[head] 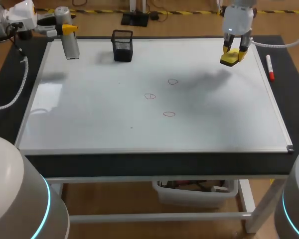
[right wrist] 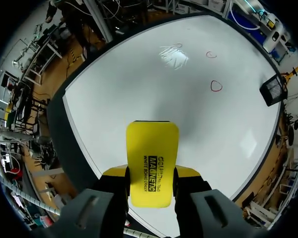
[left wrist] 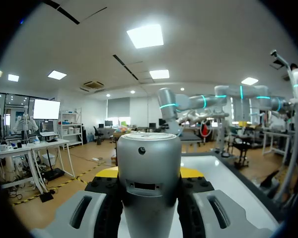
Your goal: Pick up the inspection probe, press it on each red-marked spot on the whiteboard one by one, put down the probe, pick up the eraser, and wipe off all the red marks.
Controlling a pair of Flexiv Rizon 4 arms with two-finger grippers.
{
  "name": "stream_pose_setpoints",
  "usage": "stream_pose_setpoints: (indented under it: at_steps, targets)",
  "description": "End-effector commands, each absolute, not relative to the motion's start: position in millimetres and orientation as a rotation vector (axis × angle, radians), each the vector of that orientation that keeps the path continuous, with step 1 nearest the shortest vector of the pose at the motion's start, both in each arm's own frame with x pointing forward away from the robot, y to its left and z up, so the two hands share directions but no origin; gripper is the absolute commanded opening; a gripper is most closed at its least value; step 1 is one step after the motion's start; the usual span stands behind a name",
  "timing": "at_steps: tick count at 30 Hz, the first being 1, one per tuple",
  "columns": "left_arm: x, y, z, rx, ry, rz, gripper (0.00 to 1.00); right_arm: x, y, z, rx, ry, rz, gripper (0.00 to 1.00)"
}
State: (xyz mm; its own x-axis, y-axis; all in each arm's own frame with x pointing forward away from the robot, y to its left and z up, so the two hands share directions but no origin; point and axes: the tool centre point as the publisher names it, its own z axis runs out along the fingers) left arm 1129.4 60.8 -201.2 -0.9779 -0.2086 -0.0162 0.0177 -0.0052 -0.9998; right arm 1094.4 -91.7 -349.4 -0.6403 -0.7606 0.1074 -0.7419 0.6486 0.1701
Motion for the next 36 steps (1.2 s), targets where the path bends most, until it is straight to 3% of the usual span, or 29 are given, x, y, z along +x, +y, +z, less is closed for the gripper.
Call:
stream_pose_setpoints:
  at_steps: [1, 27, 36]
  targets:
    - [1127.5, 59.6, -199.3, -0.207, 2.094, -2.103, 0.0, 1089.0, -92.3, -346.5, 1.276, -2.745, -0.002, 0.0]
    - [1127.5, 59.6, -199.3, -0.207, 2.094, -2.103, 0.0, 1089.0, -92.3, -346.5, 1.276, -2.745, -0.002, 0.0]
    - [1107.1, 8.1, -195.7, -0.063, 2.116, -2.202, 0.0, 1089.0, -92.3, -346.5, 1.276, -2.745, -0.002, 0.0]
